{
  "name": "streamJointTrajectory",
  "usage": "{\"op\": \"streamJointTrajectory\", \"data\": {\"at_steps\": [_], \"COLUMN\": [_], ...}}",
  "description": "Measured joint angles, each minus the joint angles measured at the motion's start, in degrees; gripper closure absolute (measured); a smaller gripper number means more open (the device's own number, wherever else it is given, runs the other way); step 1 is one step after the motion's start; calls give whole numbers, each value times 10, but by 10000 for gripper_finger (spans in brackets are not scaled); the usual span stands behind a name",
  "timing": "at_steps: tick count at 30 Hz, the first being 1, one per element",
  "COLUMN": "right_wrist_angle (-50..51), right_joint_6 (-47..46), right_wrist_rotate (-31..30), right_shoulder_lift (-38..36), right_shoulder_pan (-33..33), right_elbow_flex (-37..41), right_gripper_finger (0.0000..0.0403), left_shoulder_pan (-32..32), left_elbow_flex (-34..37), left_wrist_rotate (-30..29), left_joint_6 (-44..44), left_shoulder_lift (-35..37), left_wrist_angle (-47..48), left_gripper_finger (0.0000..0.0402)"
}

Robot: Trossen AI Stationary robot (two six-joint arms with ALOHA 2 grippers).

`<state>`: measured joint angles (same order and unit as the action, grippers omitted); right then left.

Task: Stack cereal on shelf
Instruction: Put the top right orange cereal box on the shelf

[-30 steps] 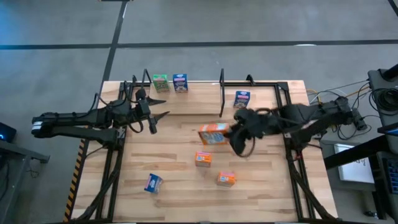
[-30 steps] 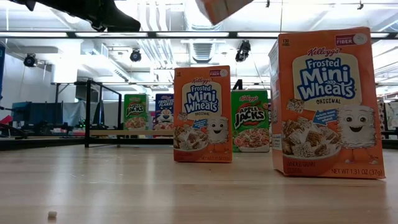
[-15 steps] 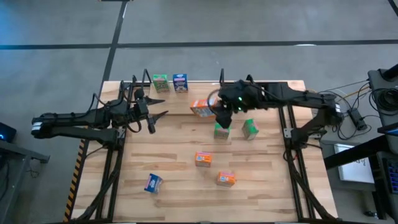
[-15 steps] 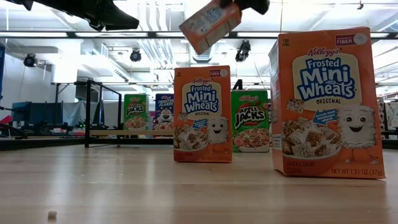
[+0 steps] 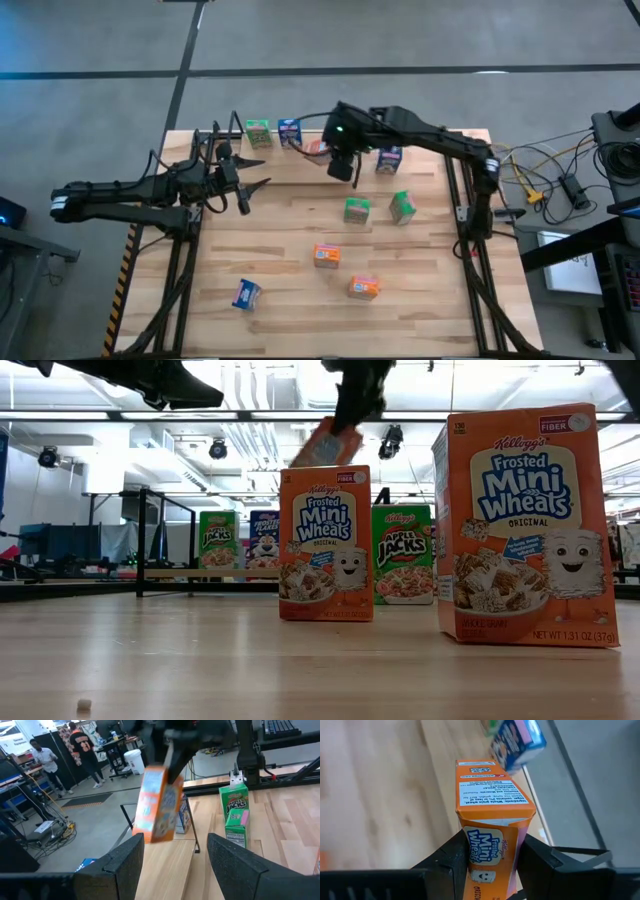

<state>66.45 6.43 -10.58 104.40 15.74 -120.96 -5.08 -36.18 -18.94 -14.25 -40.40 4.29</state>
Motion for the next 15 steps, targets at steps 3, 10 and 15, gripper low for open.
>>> {"op": "streamJointTrajectory", "data": {"at_steps": [3, 10, 15], "right_wrist_angle": [32, 69, 71], "right_joint_6": [43, 115, 157], "right_wrist_rotate": [0, 0, -1], "right_shoulder_lift": [43, 123, 160], "right_shoulder_pan": [22, 62, 75], "right_elbow_flex": [-38, -105, -133], "right_gripper_finger": [273, 273, 273], "left_shoulder_pan": [0, 0, 0], "left_elbow_flex": [0, 0, 0], "left_wrist_rotate": [0, 0, 0], "left_joint_6": [0, 2, 2], "left_shoulder_lift": [0, 0, 0], "left_wrist_angle": [0, 0, 0], "left_gripper_finger": [200, 200, 200]}}
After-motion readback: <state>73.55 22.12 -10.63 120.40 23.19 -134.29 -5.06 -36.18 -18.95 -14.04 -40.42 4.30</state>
